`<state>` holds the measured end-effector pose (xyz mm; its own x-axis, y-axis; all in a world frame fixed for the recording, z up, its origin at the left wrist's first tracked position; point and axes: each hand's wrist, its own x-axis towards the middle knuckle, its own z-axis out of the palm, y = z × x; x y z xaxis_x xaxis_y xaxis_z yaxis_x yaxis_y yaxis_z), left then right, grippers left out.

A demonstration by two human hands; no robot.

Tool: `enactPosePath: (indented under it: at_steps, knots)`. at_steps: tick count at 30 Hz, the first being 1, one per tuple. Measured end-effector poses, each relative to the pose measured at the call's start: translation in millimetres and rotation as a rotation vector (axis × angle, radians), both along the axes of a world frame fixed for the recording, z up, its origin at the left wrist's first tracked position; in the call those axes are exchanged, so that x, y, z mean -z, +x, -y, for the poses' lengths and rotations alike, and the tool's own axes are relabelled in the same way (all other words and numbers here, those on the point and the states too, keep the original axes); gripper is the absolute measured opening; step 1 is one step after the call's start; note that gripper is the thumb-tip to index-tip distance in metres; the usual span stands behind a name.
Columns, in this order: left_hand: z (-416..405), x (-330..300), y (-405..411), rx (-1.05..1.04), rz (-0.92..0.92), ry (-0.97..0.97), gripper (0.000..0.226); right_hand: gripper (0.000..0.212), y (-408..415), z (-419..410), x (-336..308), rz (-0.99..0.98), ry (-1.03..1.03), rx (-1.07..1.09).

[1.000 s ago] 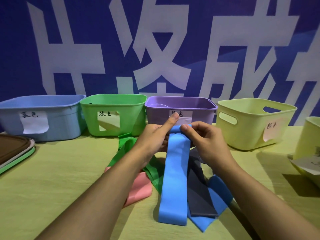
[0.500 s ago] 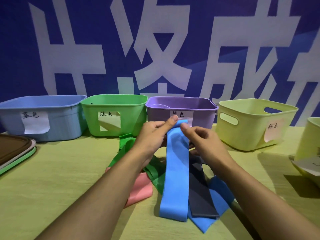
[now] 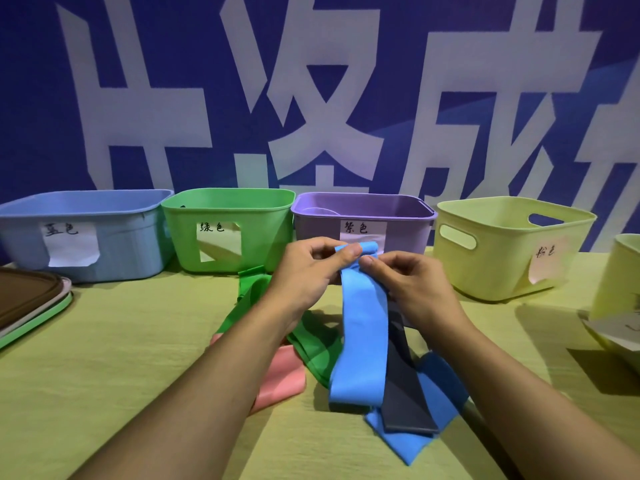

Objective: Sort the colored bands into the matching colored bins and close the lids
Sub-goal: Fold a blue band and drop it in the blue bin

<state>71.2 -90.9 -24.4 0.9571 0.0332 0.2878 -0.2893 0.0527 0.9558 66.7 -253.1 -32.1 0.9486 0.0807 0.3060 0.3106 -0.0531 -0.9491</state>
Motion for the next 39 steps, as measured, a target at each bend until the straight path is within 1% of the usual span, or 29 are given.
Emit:
enactPosePath:
  at_steps: [2, 6, 9, 12, 16, 22, 24, 26, 30, 35, 37, 39]
  knots:
    - [-0.4, 1.0, 1.3, 0.012, 0.014, 0.008, 0.016, 0.020, 0.0, 0.9, -0.3, 0.004, 0.009, 0.006]
    - [-0.8, 0.0, -0.2, 0.045, 0.025, 0.015, 0.016, 0.020, -3.3, 1.0, -2.3, 0.029, 0.017, 0.031]
    - [-0.9, -0.9, -0.5, 0.057, 0.032, 0.007, 0.021, 0.027, -6.1, 0.0, -4.3, 0.016, 0.030, 0.025]
    - [-1.5, -0.3, -0.2, 0.079, 0.033, 0.016, 0.021, 0.030, -7.7, 0.0, -6.4, -0.018, 0.054, 0.024]
    - [-2.1, -1.2, -2.3, 0.092, 0.008, 0.009, 0.025, 0.028, -7.0, 1.5, -5.9, 0.011, 0.028, 0.043]
    - [-1.9, -3.6, -5.5, 0.179, -0.072, -0.076, 0.026, 0.021, -3.7, 3.6, -2.8, 0.050, 0.050, -0.007]
    - [-1.1, -6.2, -7.6, 0.215, -0.117, -0.094, 0.031, 0.016, -3.1, 4.5, -2.4, 0.068, 0.066, -0.027]
    - [-0.9, -7.4, -8.2, 0.233, -0.166, -0.081, 0.043, 0.015, -2.3, 4.5, -1.4, 0.092, 0.060, -0.043]
    - [2.3, -4.1, -6.2, 0.148, -0.215, -0.019, 0.057, 0.019, 0.3, 4.4, 1.5, 0.147, 0.030, -0.071]
    - [1.4, 0.0, -3.1, 0.103, -0.131, -0.022, 0.044, 0.018, 0.5, 5.9, 1.8, 0.147, 0.000, -0.073]
    - [1.5, 0.8, -2.5, 0.094, -0.107, -0.009, 0.041, 0.017, 1.5, 5.2, 2.6, 0.104, 0.040, -0.072]
    - [1.5, 0.7, -2.0, 0.088, -0.091, -0.015, 0.037, 0.021, 2.0, 3.9, 3.1, 0.022, 0.087, -0.083]
